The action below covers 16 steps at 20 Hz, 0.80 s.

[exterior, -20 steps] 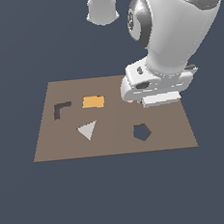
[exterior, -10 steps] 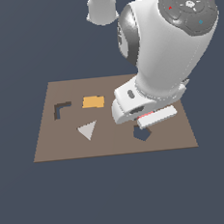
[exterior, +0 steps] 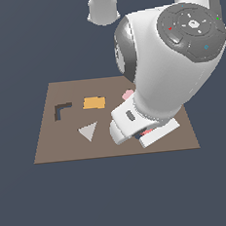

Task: Insert a designated object into the corresponding slot on a board.

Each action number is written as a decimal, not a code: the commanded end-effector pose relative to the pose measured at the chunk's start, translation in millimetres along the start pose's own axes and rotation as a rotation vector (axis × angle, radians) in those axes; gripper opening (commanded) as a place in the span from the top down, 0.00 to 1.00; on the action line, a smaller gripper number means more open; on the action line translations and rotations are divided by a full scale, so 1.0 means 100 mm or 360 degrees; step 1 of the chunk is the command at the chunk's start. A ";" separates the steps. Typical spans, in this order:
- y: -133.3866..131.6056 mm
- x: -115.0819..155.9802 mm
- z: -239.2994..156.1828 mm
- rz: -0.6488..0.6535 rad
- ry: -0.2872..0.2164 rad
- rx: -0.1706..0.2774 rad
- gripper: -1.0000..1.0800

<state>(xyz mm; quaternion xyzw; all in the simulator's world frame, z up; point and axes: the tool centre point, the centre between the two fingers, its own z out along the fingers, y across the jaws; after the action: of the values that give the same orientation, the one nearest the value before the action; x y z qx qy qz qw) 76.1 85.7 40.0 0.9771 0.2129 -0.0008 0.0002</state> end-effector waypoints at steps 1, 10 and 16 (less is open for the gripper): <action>0.04 0.05 -0.01 -0.0033 0.0000 0.0000 1.00; 0.07 0.12 -0.01 -0.0070 0.0000 0.0000 1.00; 0.07 0.12 0.08 -0.0069 0.0000 0.0000 1.00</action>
<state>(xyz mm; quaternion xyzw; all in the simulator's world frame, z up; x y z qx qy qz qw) 90.0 84.1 35.4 0.9723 0.2337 -0.0005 0.0002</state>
